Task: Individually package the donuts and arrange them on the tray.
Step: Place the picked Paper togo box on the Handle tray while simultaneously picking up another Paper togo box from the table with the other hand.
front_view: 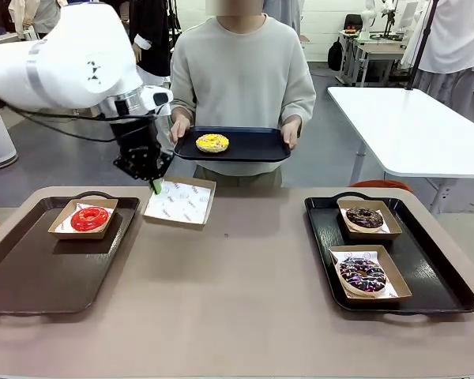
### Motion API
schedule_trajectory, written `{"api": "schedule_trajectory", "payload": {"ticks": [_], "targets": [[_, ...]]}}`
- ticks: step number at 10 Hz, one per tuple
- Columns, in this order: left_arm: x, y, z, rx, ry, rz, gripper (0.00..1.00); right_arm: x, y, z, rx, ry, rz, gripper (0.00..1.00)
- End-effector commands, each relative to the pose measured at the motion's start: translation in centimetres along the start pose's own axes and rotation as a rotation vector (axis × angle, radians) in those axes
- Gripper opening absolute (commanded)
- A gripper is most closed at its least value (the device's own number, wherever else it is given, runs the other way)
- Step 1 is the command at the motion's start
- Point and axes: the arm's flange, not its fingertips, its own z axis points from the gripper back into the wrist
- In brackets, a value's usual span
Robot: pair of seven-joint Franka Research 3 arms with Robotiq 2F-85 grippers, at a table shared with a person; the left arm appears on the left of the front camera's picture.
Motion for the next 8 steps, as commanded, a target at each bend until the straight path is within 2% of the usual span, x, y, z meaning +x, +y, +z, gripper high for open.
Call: {"api": "schedule_trajectory", "payload": {"ticks": [1,5,8], "targets": [[3.2,-1.9,0.5,0.037,0.010,-0.008,0.00,1.8,-2.4,1.9,0.098,-0.044,-0.030,1.00],[8.3,-3.2,0.2,0.075,0.015,0.020,0.00,1.4,-7.1,5.7,0.199,-0.156,-0.088,1.00],[10.7,-2.7,-0.8,0.069,0.006,0.061,0.00,1.2,-8.1,5.7,0.176,-0.187,-0.105,1.00]]}}
